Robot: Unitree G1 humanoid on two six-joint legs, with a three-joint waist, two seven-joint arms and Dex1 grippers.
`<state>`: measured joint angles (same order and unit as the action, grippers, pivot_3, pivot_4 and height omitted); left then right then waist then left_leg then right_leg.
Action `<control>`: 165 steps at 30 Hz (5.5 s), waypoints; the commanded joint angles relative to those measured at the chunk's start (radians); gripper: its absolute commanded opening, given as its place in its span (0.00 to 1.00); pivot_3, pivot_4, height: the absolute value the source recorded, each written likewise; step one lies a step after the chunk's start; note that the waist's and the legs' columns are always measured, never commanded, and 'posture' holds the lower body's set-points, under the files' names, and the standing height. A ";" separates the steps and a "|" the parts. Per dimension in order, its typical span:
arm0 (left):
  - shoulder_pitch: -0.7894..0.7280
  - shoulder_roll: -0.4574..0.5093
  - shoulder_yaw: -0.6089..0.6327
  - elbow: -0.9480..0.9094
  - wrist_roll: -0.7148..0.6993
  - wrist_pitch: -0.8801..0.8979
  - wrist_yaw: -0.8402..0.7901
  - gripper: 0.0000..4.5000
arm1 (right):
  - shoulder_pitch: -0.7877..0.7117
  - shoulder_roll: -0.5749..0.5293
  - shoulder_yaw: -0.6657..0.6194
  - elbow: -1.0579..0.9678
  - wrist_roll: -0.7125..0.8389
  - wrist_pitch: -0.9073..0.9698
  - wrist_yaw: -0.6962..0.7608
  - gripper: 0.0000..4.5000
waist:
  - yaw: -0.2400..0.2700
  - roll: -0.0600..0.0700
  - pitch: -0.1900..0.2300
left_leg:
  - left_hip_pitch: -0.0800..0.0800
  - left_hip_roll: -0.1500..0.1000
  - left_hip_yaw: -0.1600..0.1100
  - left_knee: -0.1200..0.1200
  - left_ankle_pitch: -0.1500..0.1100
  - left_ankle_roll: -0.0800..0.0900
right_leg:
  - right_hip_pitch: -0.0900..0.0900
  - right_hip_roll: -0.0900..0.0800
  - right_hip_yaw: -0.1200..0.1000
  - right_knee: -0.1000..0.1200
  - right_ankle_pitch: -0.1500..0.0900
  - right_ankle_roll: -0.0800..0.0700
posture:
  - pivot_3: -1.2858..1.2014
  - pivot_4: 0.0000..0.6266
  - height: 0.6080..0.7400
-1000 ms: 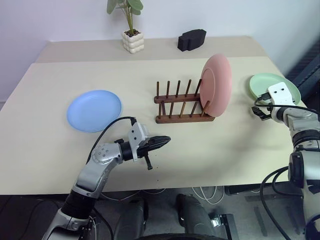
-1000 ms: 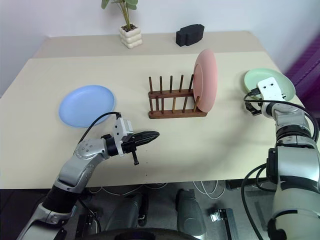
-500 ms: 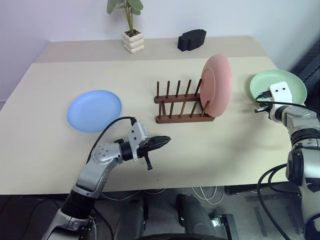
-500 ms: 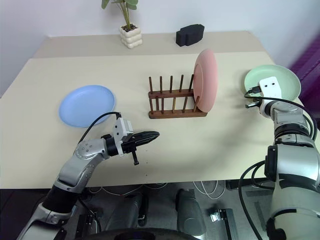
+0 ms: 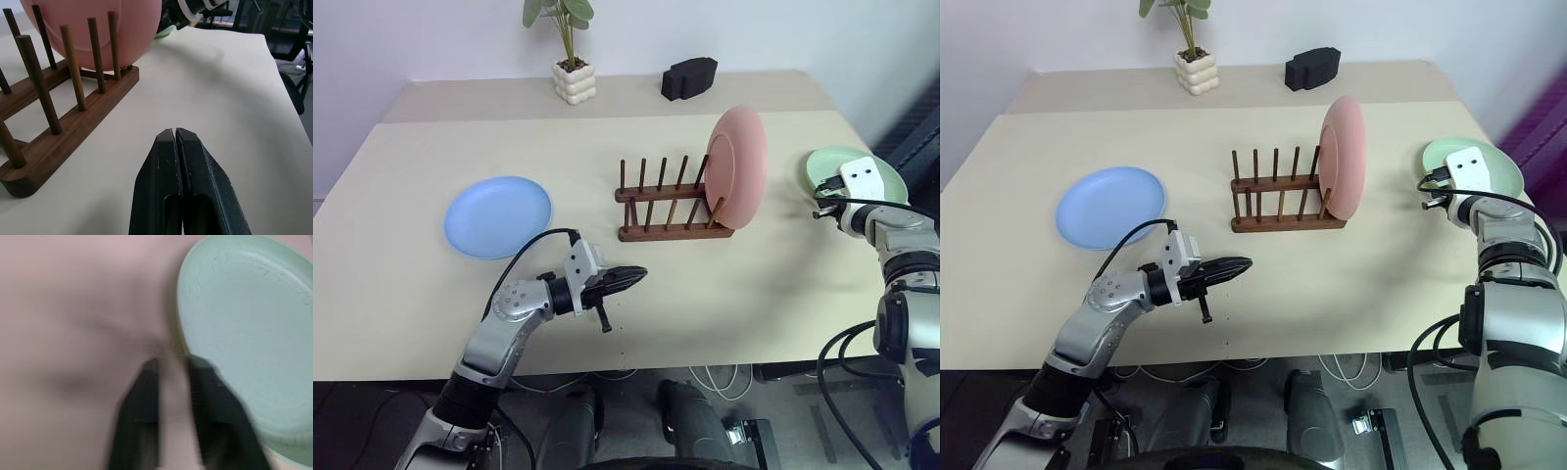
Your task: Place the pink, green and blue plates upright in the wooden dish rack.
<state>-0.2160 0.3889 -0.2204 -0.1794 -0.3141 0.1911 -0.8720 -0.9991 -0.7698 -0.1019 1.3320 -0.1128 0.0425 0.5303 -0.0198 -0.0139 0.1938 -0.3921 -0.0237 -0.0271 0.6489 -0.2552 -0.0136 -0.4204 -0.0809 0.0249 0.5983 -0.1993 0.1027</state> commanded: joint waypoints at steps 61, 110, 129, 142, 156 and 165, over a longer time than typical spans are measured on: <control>-0.009 0.003 0.006 -0.024 0.002 -0.003 0.005 0.00 | -0.052 -0.015 0.030 0.007 -0.070 0.116 -0.087 0.68 | -0.001 0.000 0.000 | 0.000 0.000 0.000 0.000 0.000 0.000 | 0.000 0.000 0.000 0.000 0.000 -0.001 | 0.52 0.24 0.96; -0.015 0.022 0.181 -0.008 -0.047 -0.033 0.063 0.00 | 0.008 0.135 -0.150 -1.401 0.966 0.448 0.368 0.00 | 0.008 0.001 0.000 | 0.000 0.003 -0.004 0.001 0.000 0.000 | -0.001 -0.001 -0.001 0.002 0.000 0.000 | 0.52 0.24 0.96; -0.076 0.010 0.270 0.046 -0.011 -0.139 0.159 0.00 | 0.314 0.408 -0.163 -1.648 1.500 0.743 -0.155 0.00 | 0.007 0.000 0.000 | -0.001 0.003 -0.004 0.001 0.000 0.000 | -0.003 -0.001 0.000 0.003 0.001 0.002 | 0.52 0.24 0.96; -0.045 0.019 0.262 -0.058 -0.175 -0.012 0.095 0.00 | 0.409 0.403 -0.171 -1.608 1.459 0.733 -0.204 0.00 | 0.004 0.000 0.000 | -0.001 0.004 -0.003 0.000 0.000 0.000 | -0.003 0.000 0.000 0.003 0.001 0.002 | 0.52 0.24 0.96; -0.036 0.012 0.253 -0.079 -0.172 0.016 0.091 0.00 | 0.413 0.390 -0.201 -1.556 1.434 0.716 -0.198 0.00 | 0.006 0.000 0.000 | -0.002 0.003 -0.002 0.000 0.000 0.000 | -0.003 0.000 -0.001 0.002 0.000 0.001 | 0.52 0.24 0.96; -0.039 0.011 0.248 -0.079 -0.172 0.017 0.090 0.00 | 0.419 0.380 -0.208 -1.530 1.439 0.737 -0.198 0.00 | 0.005 0.000 0.000 | -0.002 0.003 -0.002 0.000 0.000 0.000 | -0.003 0.000 -0.001 0.002 0.000 0.000 | 0.52 0.24 0.96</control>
<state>-0.2482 0.4009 0.0219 -0.2173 -0.4707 0.2122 -0.7822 -0.5686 -0.3760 -0.2854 -0.1865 1.3111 0.7820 0.3229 -0.0144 -0.0136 0.1938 -0.3938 -0.0202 -0.0290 0.6491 -0.2553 -0.0135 -0.4235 -0.0806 0.0243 0.6007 -0.1995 0.1028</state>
